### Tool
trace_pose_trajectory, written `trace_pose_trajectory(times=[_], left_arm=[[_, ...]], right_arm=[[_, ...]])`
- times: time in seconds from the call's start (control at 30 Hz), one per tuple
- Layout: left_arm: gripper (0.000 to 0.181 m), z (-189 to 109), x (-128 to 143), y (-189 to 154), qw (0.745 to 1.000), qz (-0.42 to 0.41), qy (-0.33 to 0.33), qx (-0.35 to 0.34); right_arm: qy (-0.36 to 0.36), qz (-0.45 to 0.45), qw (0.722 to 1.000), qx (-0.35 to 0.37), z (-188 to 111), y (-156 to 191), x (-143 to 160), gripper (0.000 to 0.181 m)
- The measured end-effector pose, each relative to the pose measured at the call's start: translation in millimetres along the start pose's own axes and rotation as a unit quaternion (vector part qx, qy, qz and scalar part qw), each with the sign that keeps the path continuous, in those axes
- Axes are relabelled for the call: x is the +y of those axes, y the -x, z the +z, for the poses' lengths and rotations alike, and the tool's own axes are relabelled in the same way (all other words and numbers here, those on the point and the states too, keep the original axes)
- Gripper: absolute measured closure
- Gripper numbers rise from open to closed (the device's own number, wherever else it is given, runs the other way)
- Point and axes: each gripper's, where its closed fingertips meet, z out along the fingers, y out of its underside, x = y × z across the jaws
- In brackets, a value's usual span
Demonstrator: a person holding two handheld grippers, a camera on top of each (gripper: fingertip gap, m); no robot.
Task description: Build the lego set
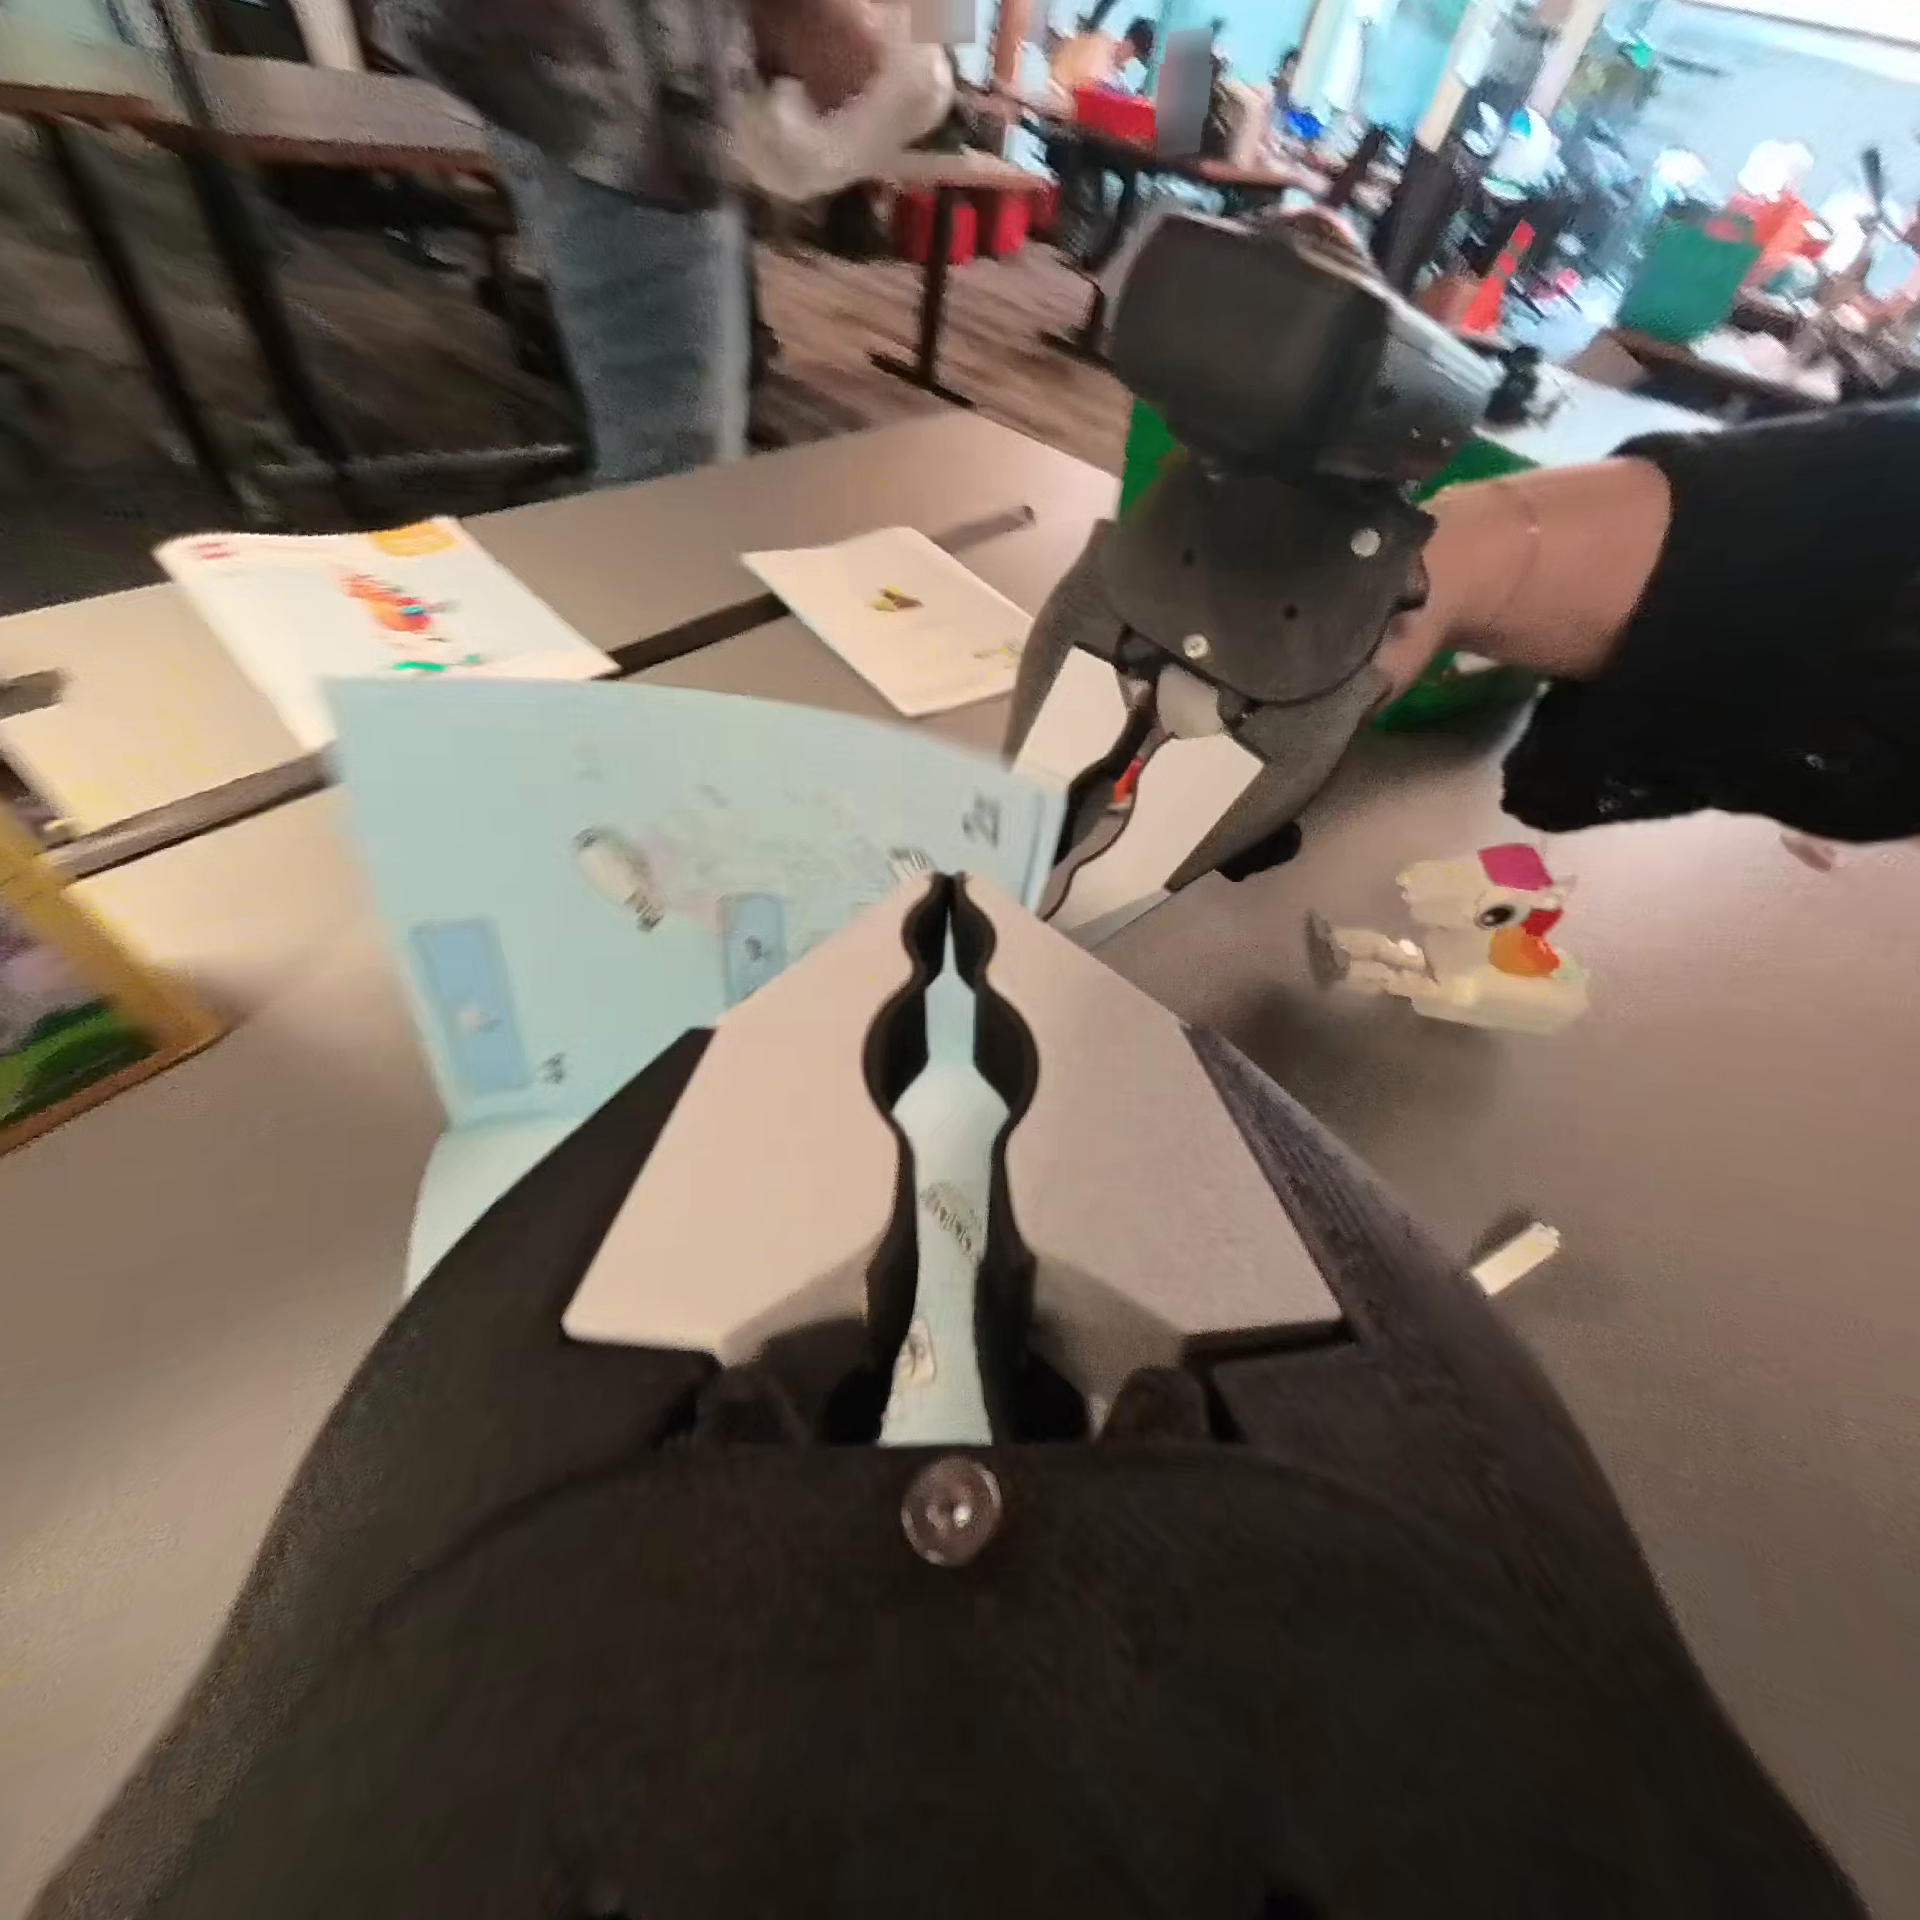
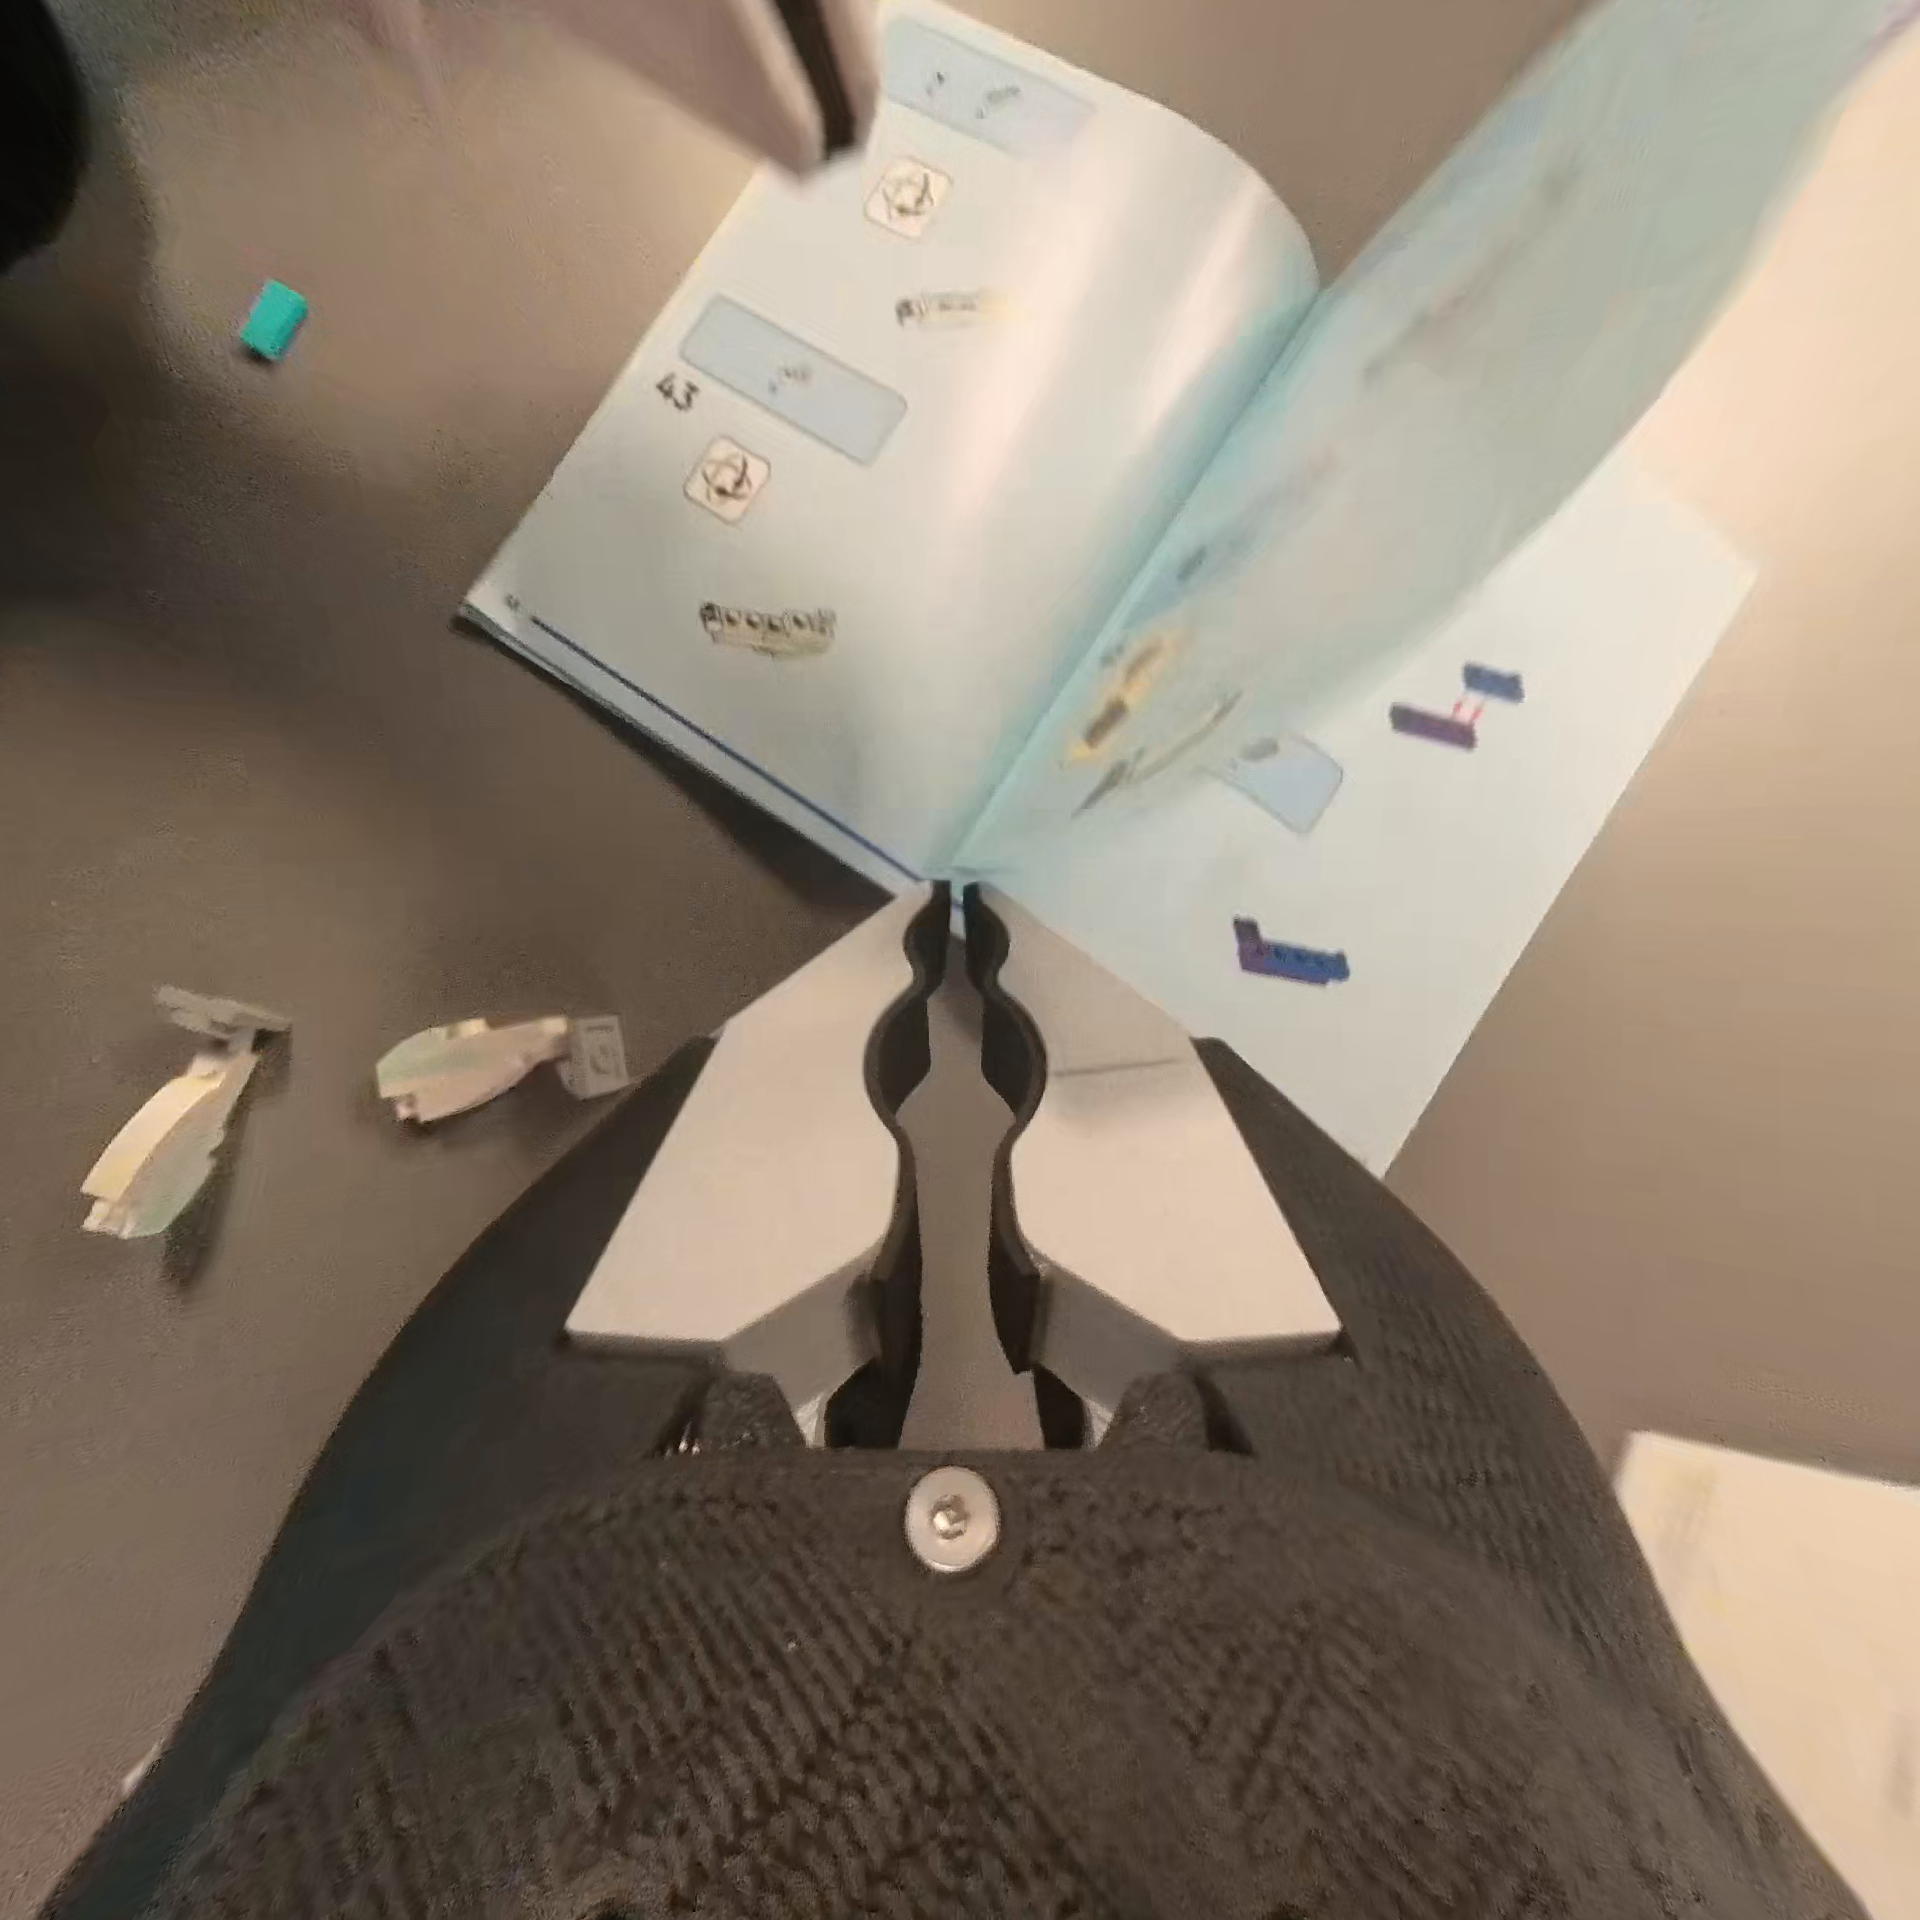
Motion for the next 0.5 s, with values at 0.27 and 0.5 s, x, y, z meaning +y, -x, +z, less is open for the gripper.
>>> trace_pose_trajectory(times=[0.27, 0.5], left_arm=[[0.180, -66.2, -2.3, 31.3, 0.990, -0.050, -0.101, -0.089], [0.175, -66.3, 5.3, 45.9, 0.987, -0.056, -0.106, -0.111]], right_arm=[[0.077, -0.069, 0.994, 0.035, 33.8, -7.1, -33.5, 0.178], [0.136, -0.055, 0.987, 0.072, 46.5, -37.4, -35.3, 0.170]])
